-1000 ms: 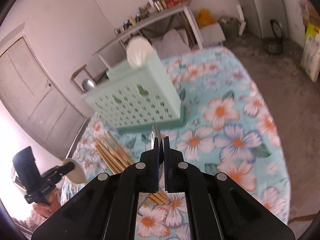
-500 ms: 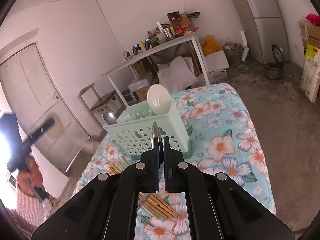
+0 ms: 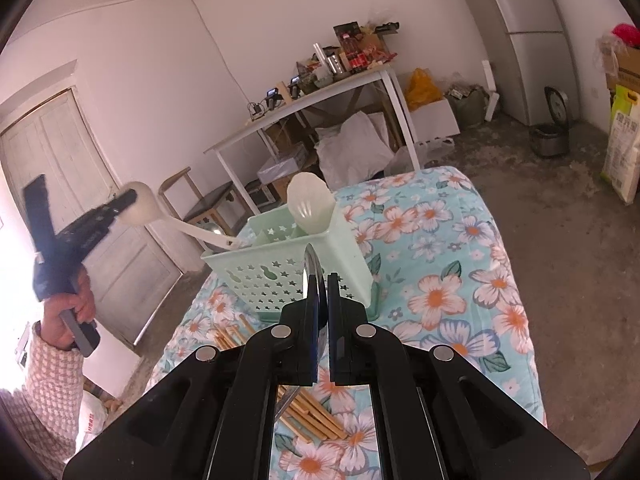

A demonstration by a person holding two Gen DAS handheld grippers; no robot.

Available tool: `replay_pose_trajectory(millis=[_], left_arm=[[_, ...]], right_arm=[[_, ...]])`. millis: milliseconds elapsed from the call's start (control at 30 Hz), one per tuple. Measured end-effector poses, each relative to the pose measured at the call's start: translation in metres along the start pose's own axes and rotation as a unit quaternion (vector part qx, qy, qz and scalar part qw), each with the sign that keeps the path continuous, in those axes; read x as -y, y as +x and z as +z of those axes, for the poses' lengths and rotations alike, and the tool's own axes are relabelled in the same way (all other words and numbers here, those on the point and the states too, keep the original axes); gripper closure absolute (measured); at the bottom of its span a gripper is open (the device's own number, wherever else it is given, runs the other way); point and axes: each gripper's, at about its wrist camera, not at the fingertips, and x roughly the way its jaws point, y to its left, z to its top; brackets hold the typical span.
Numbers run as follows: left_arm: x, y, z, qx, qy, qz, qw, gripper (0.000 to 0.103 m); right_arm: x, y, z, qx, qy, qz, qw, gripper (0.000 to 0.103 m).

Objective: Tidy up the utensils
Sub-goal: 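Lower the white plastic spoon into the green basket and open the left tool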

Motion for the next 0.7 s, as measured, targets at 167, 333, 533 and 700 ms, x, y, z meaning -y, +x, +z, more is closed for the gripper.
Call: replay_pose_trajectory(millis=[167, 333, 533, 700], left_arm=[[0.01, 0.029, -0.008, -0.039, 0.001, -0.007, 0.9992, 0.097], [0.012, 0.047, -0.002, -0.054, -0.045, -0.066, 0.9953, 0.092], [0.001, 0.049, 0.0, -0.027, -0.134, -0.154, 0.9786, 0.076], [-0.004, 0.033, 0.001, 0.006, -0.155, -0.17, 0.9732, 0.067]], right_arm=[[0.005, 0.002, -0.001, -0.003, 0.002, -0.004, 1.0, 0.101], [0.01, 0.003, -0.001, -0.004, 0.009, -0.006, 1.0, 0.101], [0.008, 0.0, 0.002, -0.002, 0.007, -0.012, 1.0, 0.101], [0.004, 0.0, 0.008, 0.006, 0.001, -0.014, 1.0, 0.101]])
